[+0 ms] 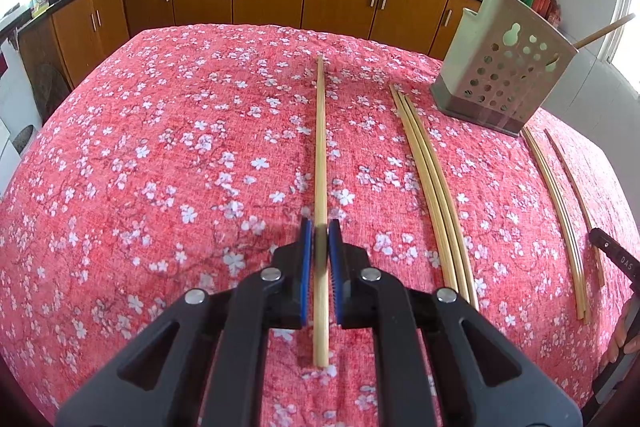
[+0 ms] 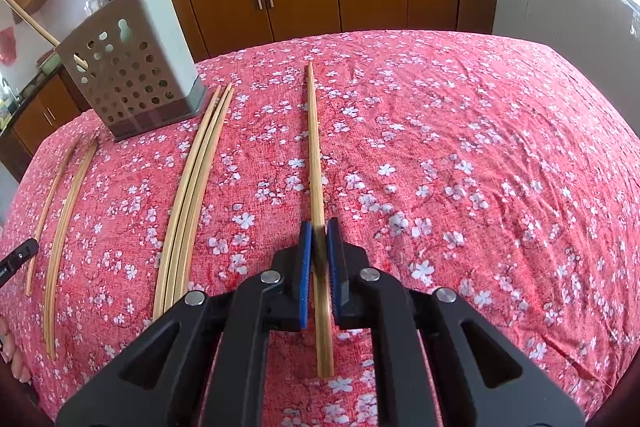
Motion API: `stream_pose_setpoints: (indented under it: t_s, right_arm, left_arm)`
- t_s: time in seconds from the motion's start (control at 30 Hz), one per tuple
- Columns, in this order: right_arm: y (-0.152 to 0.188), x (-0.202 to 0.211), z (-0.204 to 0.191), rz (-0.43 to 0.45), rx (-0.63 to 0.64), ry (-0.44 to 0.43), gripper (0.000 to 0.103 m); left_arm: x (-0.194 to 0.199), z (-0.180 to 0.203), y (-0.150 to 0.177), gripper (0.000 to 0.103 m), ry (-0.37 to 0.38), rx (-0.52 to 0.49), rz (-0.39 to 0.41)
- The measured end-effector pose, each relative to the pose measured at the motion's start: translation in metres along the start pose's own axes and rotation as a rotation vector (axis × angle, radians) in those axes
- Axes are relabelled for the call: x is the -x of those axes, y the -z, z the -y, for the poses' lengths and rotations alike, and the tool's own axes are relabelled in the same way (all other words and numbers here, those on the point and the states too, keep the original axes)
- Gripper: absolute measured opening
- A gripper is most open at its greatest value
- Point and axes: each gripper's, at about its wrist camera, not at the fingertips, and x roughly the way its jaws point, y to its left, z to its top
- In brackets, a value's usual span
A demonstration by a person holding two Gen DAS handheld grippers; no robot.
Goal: Organize utensils
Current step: 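Lift the chopstick upright with the right gripper over the holder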
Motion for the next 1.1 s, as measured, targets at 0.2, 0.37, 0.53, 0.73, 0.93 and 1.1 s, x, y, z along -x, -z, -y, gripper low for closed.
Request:
stream_pose_setpoints:
  t_s: [0.2,0.37,0.53,0.73,0.93,1.1]
  right_arm:
    - [0.0,0.001,0.0,-0.001,0.0,0.002,0.009]
    - [-0.002,0.01,-0.001,0.022,0.01,-0.008,0.008]
    - [-0.01,0.04,0.003,0.112,-0.007,-0.033,0.008]
    - [-0.019,0.06,0.007,0.177,-0.027,-0.048,0.008]
    - [-0.024,0.071,0.005,0.22,-0.027,-0.051,0.008]
    - [-0.033,0.085,0.004,0.267,-0.028,-0.064,0.008]
  left_arm:
    - [0.004,0.0,0.004,0.01,-0.005,-0.002,0.001]
    - [0.005,0.002,0.002,0.008,-0.012,-0.031,-0.013]
    - [0.026,-0.001,-0.005,0.008,0.01,-0.025,0.04]
    - [0.052,-0.001,-0.015,0.008,0.032,-0.01,0.113]
    - [0.071,0.003,-0.026,0.008,0.047,-0.01,0.171]
    - [0.094,0.009,-0.037,0.008,0.057,-0.014,0.238]
